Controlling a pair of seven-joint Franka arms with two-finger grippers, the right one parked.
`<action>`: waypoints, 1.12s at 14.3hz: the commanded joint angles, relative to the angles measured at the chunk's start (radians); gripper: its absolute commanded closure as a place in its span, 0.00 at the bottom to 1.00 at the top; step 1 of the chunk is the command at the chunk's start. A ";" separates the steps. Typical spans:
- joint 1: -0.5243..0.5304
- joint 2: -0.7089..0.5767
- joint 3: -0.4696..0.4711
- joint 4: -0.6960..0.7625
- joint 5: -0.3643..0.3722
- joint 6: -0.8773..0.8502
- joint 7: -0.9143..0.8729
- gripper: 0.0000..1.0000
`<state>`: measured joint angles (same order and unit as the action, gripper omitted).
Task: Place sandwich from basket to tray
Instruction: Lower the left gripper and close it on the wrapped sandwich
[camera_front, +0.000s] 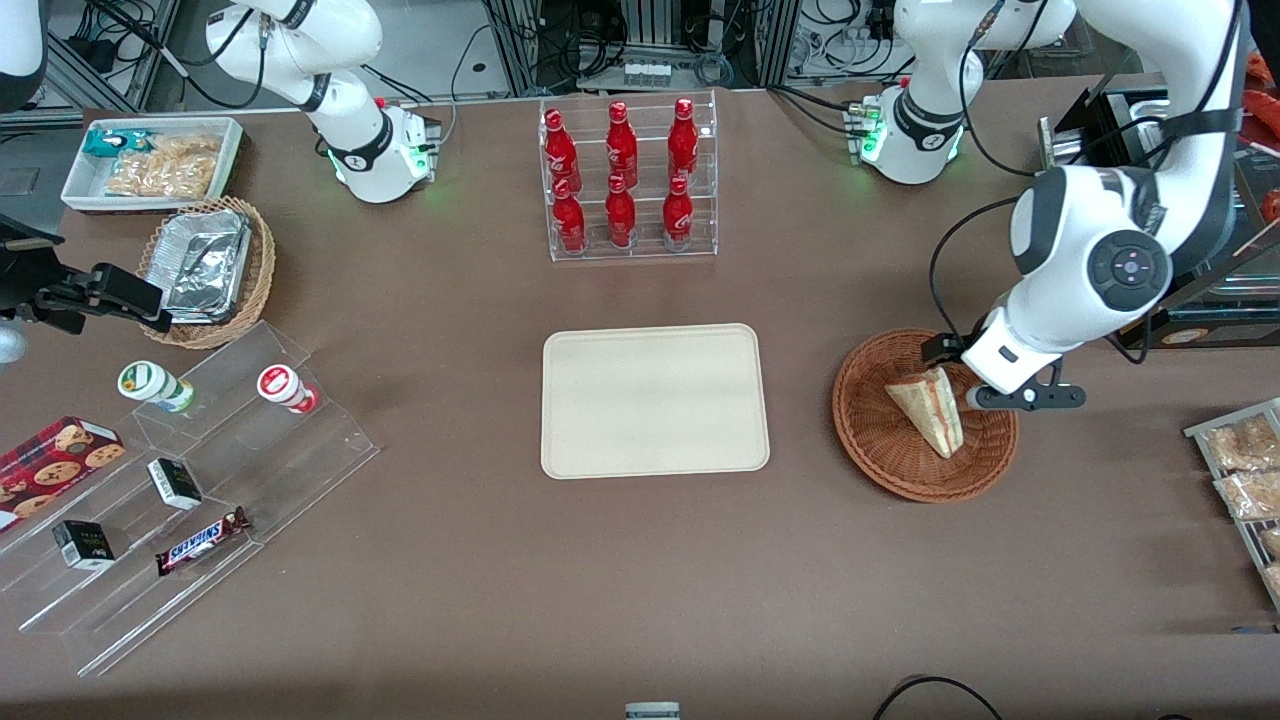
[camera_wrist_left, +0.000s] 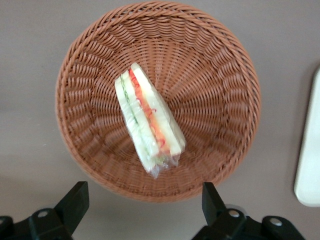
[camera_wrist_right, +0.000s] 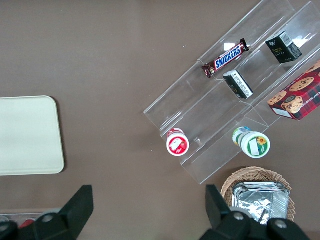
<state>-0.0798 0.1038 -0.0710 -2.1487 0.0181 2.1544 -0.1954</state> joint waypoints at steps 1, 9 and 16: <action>-0.012 -0.044 0.005 -0.123 0.003 0.151 -0.170 0.00; -0.011 0.043 0.005 -0.188 0.003 0.366 -0.637 0.00; -0.005 0.120 0.005 -0.171 -0.003 0.412 -0.644 0.65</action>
<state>-0.0814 0.2078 -0.0688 -2.3329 0.0169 2.5575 -0.8244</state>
